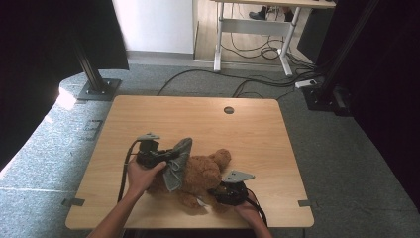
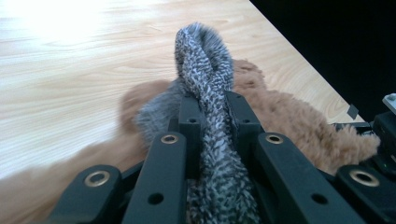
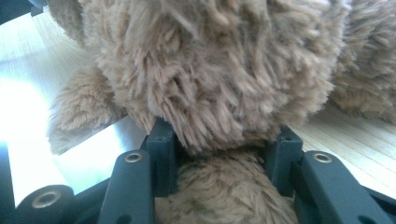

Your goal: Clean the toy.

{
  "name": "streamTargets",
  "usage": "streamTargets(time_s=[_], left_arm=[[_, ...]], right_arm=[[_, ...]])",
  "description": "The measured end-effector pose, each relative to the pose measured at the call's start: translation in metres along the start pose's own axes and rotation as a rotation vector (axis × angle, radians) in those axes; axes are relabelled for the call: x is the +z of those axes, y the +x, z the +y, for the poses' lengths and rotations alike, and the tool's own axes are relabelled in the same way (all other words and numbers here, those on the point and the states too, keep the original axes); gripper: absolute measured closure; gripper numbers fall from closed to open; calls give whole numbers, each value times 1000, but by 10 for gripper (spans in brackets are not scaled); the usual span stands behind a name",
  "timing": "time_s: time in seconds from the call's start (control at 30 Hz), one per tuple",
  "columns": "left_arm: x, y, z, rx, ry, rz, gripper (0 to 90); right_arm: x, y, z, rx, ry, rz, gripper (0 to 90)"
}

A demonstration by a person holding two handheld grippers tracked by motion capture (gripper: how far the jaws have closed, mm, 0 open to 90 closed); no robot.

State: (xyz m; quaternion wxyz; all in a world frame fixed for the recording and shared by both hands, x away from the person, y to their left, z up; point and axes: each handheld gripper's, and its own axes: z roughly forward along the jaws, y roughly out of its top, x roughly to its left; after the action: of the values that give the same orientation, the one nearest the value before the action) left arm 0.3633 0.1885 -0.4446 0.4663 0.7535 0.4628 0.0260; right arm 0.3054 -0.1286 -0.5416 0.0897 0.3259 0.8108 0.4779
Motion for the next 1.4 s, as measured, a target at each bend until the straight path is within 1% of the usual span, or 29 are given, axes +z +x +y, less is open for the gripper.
streamTargets(time_s=[0.1,0.2,0.23,0.3,0.37,0.47,0.53,0.6,0.63,0.67,0.73,0.77,0.8,0.83,0.9,0.97,1.1,1.2,1.33,1.4], left_arm=[[-18,13,-10,-40,-33,-10,784],[-26,23,-23,-71,-55,-31,785],[-27,26,-29,-89,-66,-47,785],[-28,30,-37,-112,-88,-77,785],[-27,30,-44,-121,-101,-97,786],[-23,30,-49,-133,-114,-121,789],[-21,30,-51,-137,-123,-125,790],[-19,29,-52,-138,-133,-123,790],[-17,29,-52,-137,-138,-120,791],[-15,28,-52,-136,-139,-118,792],[-10,28,-50,-136,-140,-115,793],[-4,29,-45,-137,-140,-108,793],[-4,29,-45,-137,-140,-108,794],[-2,29,-43,-134,-138,-102,794],[5,31,-38,-125,-135,-85,796],[12,34,-31,-134,-134,-78,797],[25,39,-16,-141,-120,-55,799],[32,38,-10,-136,-113,-45,799],[34,36,-11,-130,-120,-43,799],[32,35,-13,-121,-125,-41,798]], right_arm=[[1,0,0,5,3,6,540],[1,0,-1,12,6,10,522],[1,0,-1,15,8,11,514],[2,-1,-1,26,11,18,485],[3,-2,-1,36,16,28,461],[8,-4,1,58,41,39,414],[10,-5,3,56,52,40,417],[12,-4,5,39,65,30,450],[12,-3,6,26,69,22,472],[12,-1,7,7,73,2,498],[14,0,8,1,69,-39,536],[15,1,8,3,66,-58,545],[15,1,8,3,66,-58,545],[17,-1,11,10,63,-101,560],[19,-5,13,26,54,-124,565],[22,-11,16,45,43,-145,569],[26,-24,20,86,16,-170,577],[26,-30,21,99,4,-180,580],[23,-31,20,105,-3,-186,572],[20,-31,19,104,-12,-179,533]])
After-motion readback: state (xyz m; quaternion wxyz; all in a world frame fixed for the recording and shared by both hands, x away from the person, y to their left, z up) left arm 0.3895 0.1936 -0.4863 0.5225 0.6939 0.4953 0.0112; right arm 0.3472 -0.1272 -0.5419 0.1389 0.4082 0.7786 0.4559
